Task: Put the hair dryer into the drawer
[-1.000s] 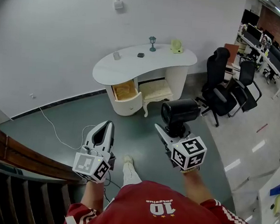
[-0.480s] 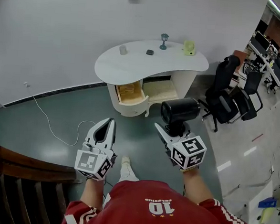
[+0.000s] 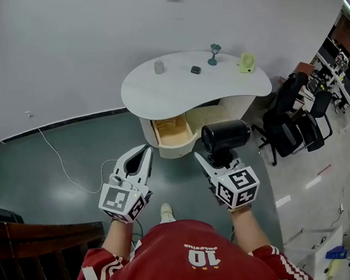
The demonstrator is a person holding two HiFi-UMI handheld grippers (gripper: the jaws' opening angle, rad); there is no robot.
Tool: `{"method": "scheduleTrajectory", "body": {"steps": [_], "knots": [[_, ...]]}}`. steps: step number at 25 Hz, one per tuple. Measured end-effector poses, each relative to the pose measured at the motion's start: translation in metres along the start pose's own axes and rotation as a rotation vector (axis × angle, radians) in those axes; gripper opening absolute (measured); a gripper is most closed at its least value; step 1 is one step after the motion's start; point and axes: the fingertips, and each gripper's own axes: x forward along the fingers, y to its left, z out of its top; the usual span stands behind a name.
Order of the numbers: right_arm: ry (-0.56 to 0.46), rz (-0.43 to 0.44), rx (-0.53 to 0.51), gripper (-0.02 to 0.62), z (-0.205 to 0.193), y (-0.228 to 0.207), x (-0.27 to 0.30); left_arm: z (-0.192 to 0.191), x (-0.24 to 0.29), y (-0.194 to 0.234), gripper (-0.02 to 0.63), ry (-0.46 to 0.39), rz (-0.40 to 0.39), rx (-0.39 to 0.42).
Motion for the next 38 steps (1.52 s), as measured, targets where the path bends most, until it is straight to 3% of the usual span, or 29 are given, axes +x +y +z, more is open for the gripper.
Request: {"method": "scheduleTrajectory", "body": {"steps": [8, 17, 25, 30, 38], "knots": [[0.035, -0.020, 0.002, 0.253, 0.012, -0.001, 0.065, -0.011, 0.029, 0.061, -0.002, 0.016, -0.053, -0.036], [0.105, -0.010, -0.004, 0.255, -0.005, -0.007, 0.100, -0.042, 0.043, 0.083, -0.002, 0.048, -0.084, -0.086], [0.209, 0.050, 0.027, 0.255, -0.055, -0.025, 0.125, -0.065, 0.052, 0.086, -0.002, 0.087, -0.071, -0.085], [0.273, 0.115, -0.054, 0.253, -0.086, -0.051, 0.141, -0.076, 0.068, 0.086, -0.002, 0.121, -0.053, -0.072], [0.373, 0.237, -0.091, 0.253, -0.143, -0.094, 0.178, -0.099, 0.117, 0.093, -0.001, 0.163, -0.042, -0.037]]}}
